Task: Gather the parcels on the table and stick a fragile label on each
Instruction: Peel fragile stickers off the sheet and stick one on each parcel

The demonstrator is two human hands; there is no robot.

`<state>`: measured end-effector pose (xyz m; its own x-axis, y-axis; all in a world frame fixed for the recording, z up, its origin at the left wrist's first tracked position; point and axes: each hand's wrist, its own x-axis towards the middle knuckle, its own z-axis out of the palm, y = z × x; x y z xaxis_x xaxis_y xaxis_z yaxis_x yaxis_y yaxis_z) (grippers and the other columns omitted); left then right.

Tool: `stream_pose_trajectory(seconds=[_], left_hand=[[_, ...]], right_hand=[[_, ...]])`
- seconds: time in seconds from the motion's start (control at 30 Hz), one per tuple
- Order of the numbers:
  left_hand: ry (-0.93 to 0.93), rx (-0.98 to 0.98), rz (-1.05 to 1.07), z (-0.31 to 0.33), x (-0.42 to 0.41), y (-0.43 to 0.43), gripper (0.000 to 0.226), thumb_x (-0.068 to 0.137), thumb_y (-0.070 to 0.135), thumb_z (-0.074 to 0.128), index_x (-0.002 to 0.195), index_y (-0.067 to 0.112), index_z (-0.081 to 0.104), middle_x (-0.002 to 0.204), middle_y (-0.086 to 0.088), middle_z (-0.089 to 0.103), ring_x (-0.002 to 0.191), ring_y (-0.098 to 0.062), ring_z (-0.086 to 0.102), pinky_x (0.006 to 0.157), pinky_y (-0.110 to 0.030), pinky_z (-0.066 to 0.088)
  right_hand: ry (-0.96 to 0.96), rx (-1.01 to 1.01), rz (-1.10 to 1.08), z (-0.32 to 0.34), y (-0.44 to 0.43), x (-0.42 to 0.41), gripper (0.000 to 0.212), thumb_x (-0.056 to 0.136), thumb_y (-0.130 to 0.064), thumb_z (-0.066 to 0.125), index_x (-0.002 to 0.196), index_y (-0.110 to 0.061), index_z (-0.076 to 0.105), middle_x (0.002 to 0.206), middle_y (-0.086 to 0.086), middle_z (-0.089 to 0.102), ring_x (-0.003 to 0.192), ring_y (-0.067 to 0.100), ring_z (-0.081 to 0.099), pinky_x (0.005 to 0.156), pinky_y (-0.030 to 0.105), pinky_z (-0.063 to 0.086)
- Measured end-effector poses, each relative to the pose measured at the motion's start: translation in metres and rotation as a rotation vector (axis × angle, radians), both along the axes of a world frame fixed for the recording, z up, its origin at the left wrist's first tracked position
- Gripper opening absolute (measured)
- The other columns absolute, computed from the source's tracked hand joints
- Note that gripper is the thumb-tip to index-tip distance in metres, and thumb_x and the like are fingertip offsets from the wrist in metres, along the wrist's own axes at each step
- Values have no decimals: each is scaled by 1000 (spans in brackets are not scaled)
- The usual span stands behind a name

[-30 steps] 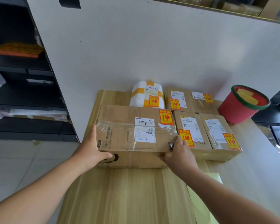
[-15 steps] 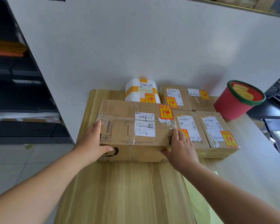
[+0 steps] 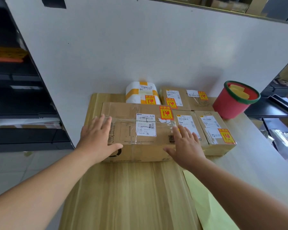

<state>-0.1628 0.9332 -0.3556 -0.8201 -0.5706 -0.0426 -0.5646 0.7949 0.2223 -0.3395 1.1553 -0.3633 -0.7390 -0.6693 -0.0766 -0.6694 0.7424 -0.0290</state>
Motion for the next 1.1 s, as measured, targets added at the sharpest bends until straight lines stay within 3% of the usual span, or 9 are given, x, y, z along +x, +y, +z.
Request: stream_pose_trajectory(seconds=[0.23,0.4,0.7,0.9,1.1], left_hand=[[15,-84,-81,36,5,31,90,86,69,37,152,22,-1,161,-1,-4,147,-22,-8,119,-46,3],[55,-65,-132,44,4,71,87,88,66,39,152,21,3,161,-2,1,147,-21,-4,119,-42,2],[-61,92,-432,-2,-49,215,84,91,61,38,152,21,-4,160,-1,-9,147,-19,-10,118,-38,-6],[-240,166,-464,-51,-86,288,96,86,65,45,150,23,-14,158,0,-19,146,-19,-16,118,-40,-6],[-403,143,-456,-96,-115,325,127,65,83,52,145,23,-28,152,0,-33,141,-19,-29,117,-41,-12]], right_hand=[[24,-20,36,33,24,16,74,93,-60,38,153,-24,12,161,5,6,148,23,2,120,44,5],[27,-124,-32,47,61,19,71,94,-55,42,150,-17,21,159,5,16,147,22,11,118,37,9],[-39,-30,-27,0,193,4,75,92,-54,47,151,-19,19,160,2,13,148,20,9,118,33,7],[-135,139,120,-47,263,-29,85,90,-63,42,154,-21,5,162,0,1,148,19,-4,117,33,-3],[-189,271,379,-84,289,-63,98,84,-72,43,153,-19,-3,161,1,-10,147,19,-13,118,35,-6]])
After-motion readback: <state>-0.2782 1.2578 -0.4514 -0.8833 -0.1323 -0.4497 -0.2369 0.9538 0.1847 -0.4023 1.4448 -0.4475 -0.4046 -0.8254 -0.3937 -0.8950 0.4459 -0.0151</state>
